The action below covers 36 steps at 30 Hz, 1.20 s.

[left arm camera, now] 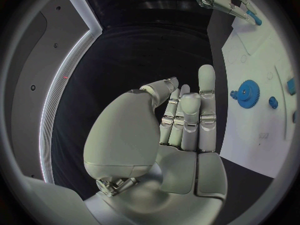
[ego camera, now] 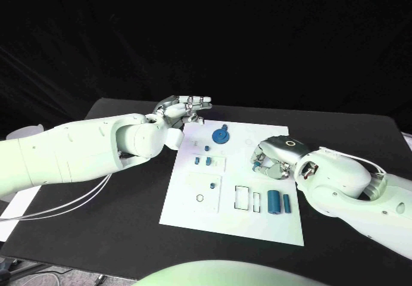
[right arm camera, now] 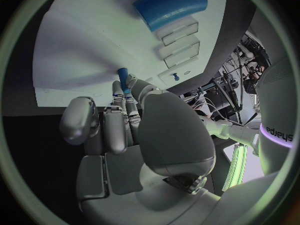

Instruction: Assemble the parts on the task board

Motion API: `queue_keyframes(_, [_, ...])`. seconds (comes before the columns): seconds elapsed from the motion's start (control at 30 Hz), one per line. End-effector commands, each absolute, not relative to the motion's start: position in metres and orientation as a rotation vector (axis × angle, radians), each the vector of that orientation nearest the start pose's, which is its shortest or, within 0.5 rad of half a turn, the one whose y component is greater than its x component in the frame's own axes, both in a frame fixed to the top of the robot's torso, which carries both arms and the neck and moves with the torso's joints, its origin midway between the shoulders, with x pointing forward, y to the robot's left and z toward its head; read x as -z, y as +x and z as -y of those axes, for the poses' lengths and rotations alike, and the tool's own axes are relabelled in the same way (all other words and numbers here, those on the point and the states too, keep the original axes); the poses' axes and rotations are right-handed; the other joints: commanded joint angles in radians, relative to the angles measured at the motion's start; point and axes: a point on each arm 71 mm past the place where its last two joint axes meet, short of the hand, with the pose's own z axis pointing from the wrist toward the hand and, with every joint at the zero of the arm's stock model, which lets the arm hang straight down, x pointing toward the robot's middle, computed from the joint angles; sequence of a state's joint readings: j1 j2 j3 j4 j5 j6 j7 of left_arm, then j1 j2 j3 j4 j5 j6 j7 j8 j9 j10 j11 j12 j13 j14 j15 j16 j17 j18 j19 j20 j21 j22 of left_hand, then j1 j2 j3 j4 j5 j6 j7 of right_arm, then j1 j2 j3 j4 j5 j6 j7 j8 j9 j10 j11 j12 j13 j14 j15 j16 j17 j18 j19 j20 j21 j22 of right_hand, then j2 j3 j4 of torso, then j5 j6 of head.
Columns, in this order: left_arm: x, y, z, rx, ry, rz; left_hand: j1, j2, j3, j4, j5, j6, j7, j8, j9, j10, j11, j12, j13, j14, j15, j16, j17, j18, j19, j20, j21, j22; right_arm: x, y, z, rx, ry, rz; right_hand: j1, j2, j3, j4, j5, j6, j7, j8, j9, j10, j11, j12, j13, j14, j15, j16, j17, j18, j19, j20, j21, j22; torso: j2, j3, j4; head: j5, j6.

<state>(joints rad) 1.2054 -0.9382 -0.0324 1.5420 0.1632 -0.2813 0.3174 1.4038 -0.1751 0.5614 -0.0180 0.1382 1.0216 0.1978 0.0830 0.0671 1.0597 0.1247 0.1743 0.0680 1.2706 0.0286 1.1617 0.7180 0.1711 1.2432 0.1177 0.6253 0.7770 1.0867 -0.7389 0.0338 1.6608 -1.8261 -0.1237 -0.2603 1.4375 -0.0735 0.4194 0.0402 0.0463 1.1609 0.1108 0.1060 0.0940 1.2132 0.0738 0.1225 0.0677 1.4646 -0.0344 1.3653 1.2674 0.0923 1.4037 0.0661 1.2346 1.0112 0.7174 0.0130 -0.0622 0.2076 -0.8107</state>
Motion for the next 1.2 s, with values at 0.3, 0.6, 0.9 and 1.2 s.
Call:
queue_keyframes(0.3, [0.179,0.487,-0.251,1.526,-1.349,-1.398,-0.006,0.003,0.001,-0.006,0.004,-0.005,0.001,-0.004,0.000,-0.005,0.000,0.003,-0.001,-0.009,-0.002,0.002,-0.001,0.009,-0.005,-0.001,0.002,0.002,0.171,0.424,0.113,-0.649,-0.482,-1.603,0.019,0.012,0.010,-0.005,0.003,0.007,0.002,0.000,0.003,0.039,-0.026,-0.008,-0.002,0.055,-0.001,0.007,0.003,0.012,0.005,0.000,0.003,0.004,0.000,-0.0008,-0.0009,0.000,0.004])
queue_keyframes(0.6, [0.179,0.487,-0.250,1.530,-1.348,-1.400,-0.006,0.003,0.001,-0.006,0.004,-0.005,0.001,-0.004,0.000,-0.005,0.000,0.003,-0.001,-0.009,-0.002,0.002,-0.001,0.009,-0.005,-0.001,0.002,0.002,0.151,0.395,0.079,-0.803,-0.510,-1.552,0.019,0.010,0.015,-0.009,0.004,0.008,0.005,-0.001,0.003,0.041,-0.025,-0.013,-0.002,0.056,0.000,0.009,0.005,0.012,0.006,0.000,0.004,0.006,0.001,0.0010,0.0006,0.008,-0.001])
queue_keyframes(0.9, [0.178,0.487,-0.247,1.538,-1.345,-1.404,-0.005,0.004,0.001,-0.007,0.004,-0.005,0.001,-0.003,0.000,-0.006,0.001,0.006,-0.001,-0.009,-0.002,0.003,-0.002,0.010,-0.005,-0.001,0.002,0.002,0.164,0.369,0.033,-0.963,-0.559,-1.564,0.016,0.009,0.023,-0.014,0.004,0.006,0.010,-0.005,0.003,0.041,-0.021,-0.021,-0.003,0.055,0.003,0.007,0.002,0.012,0.004,0.001,0.001,0.001,0.001,-0.0003,0.0021,0.027,-0.006])
queue_keyframes(1.2, [0.178,0.487,-0.244,1.548,-1.342,-1.409,-0.005,0.004,0.001,-0.007,0.004,-0.005,0.001,-0.003,0.000,-0.006,0.001,0.006,-0.001,-0.009,-0.002,0.003,-0.002,0.010,-0.005,-0.001,0.002,0.002,0.198,0.365,0.011,-1.022,-0.565,-1.653,0.016,0.009,0.029,-0.018,0.004,0.004,0.013,-0.009,0.003,0.040,-0.019,-0.027,-0.003,0.055,0.004,0.006,0.000,0.013,0.003,0.002,-0.001,-0.002,0.001,-0.0008,0.0024,0.039,-0.011])
